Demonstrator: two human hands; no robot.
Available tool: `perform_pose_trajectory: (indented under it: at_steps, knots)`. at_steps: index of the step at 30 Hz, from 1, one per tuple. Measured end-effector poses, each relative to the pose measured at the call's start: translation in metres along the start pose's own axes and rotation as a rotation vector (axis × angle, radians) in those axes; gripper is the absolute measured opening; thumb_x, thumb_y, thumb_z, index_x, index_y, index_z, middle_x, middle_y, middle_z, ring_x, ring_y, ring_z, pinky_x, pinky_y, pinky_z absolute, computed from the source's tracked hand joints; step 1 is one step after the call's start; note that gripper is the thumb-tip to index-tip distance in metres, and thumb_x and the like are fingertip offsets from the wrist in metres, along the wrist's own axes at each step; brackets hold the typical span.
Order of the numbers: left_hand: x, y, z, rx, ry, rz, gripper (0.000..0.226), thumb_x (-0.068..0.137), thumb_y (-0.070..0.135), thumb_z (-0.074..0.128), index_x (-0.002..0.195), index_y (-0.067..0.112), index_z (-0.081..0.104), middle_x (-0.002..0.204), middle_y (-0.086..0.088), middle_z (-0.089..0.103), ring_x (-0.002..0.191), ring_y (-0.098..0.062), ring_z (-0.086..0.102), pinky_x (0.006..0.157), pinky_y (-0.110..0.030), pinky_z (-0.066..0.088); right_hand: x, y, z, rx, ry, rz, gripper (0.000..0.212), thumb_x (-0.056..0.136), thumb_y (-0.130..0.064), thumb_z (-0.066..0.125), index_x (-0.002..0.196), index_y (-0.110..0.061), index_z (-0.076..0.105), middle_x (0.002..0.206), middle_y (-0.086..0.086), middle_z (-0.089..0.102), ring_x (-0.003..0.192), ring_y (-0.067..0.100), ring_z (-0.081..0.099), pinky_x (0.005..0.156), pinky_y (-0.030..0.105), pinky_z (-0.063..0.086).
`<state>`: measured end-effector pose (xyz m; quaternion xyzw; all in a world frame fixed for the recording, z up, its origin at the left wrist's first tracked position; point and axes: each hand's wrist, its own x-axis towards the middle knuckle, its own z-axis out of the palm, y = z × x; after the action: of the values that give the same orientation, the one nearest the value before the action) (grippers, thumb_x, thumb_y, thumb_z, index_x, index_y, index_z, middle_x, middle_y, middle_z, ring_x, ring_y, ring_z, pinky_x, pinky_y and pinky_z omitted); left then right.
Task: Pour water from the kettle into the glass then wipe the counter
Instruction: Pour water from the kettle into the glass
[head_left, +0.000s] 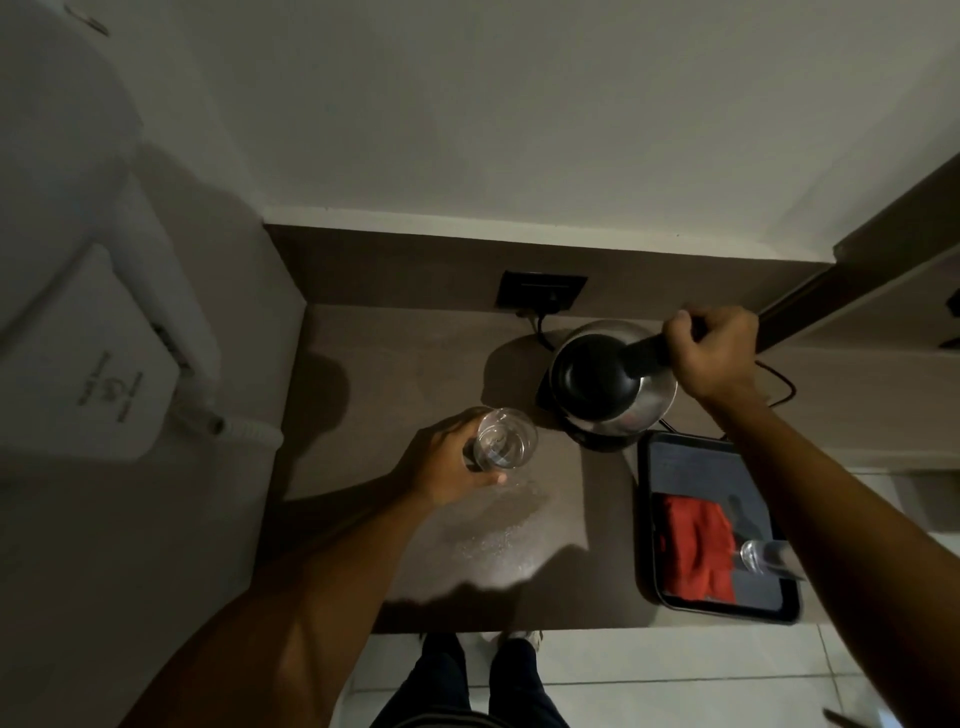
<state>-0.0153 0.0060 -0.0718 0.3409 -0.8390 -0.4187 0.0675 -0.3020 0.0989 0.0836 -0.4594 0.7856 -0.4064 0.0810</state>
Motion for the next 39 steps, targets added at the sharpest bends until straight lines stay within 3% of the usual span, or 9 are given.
perform_pose_trajectory:
  at_steps: [3,10,13,17,25,30,39]
  knots:
    - [0.0,0.001,-0.002,0.011,-0.018,0.0,0.091,0.058,0.07,0.074,0.138,0.037,0.048,0.125,0.01,0.068,0.102,-0.01,0.067,0.088,-0.035,0.058,0.003,-0.011,0.005,-0.135,-0.054,-0.13,0.035,0.089,-0.025,0.048,0.06,-0.006,0.057,0.05,0.014,0.055,0.041,0.026,0.05,0.04,0.021,0.038]
    - [-0.001,0.0,-0.005,0.009,-0.034,0.007,0.09,0.059,0.068,0.077,0.139,0.042,0.044,0.123,0.014,0.068,0.101,-0.009,0.068,0.09,-0.035,0.058,0.008,-0.028,0.012,-0.373,-0.09,-0.358,0.039,0.085,-0.03,0.044,0.05,-0.013,0.048,0.044,-0.001,0.041,0.037,0.019,0.037,0.047,0.029,0.039]
    - [-0.001,0.001,-0.005,0.018,-0.045,0.009,0.089,0.059,0.069,0.074,0.138,0.043,0.042,0.123,0.013,0.068,0.101,-0.01,0.068,0.089,-0.036,0.058,0.008,-0.034,0.011,-0.436,-0.092,-0.412,0.038,0.084,-0.032,0.041,0.049,-0.018,0.043,0.044,-0.004,0.036,0.038,0.018,0.033,0.058,0.03,0.038]
    - [-0.001,0.0,-0.006,0.044,-0.057,0.019,0.089,0.062,0.069,0.075,0.139,0.041,0.041,0.123,0.011,0.068,0.1,-0.011,0.067,0.09,-0.036,0.058,0.008,-0.042,0.007,-0.493,-0.093,-0.429,0.039,0.084,-0.036,0.036,0.05,-0.019,0.043,0.046,-0.003,0.035,0.042,0.017,0.034,0.069,0.033,0.035]
    - [0.0,-0.001,-0.006,0.063,-0.061,0.03,0.088,0.07,0.055,0.083,0.145,0.026,0.044,0.127,0.002,0.068,0.106,-0.016,0.067,0.095,-0.04,0.056,0.015,-0.057,0.0,-0.548,-0.083,-0.478,0.043,0.085,-0.034,0.037,0.047,-0.015,0.044,0.044,-0.004,0.032,0.039,0.014,0.026,0.058,0.032,0.037]
    - [-0.001,0.001,-0.009,0.055,-0.078,0.036,0.088,0.071,0.056,0.082,0.145,0.027,0.043,0.128,0.003,0.067,0.107,-0.018,0.067,0.094,-0.041,0.056,0.018,-0.063,-0.006,-0.601,-0.086,-0.5,0.042,0.085,-0.033,0.037,0.047,-0.017,0.038,0.044,-0.005,0.028,0.038,0.012,0.02,0.062,0.027,0.023]
    - [-0.002,0.001,-0.008,0.037,-0.069,0.023,0.088,0.07,0.057,0.082,0.144,0.03,0.043,0.127,0.006,0.068,0.102,-0.012,0.068,0.093,-0.04,0.057,0.018,-0.077,-0.016,-0.679,-0.106,-0.488,0.043,0.085,-0.034,0.036,0.047,-0.014,0.038,0.042,-0.001,0.029,0.038,0.018,0.022,0.061,0.028,0.023]
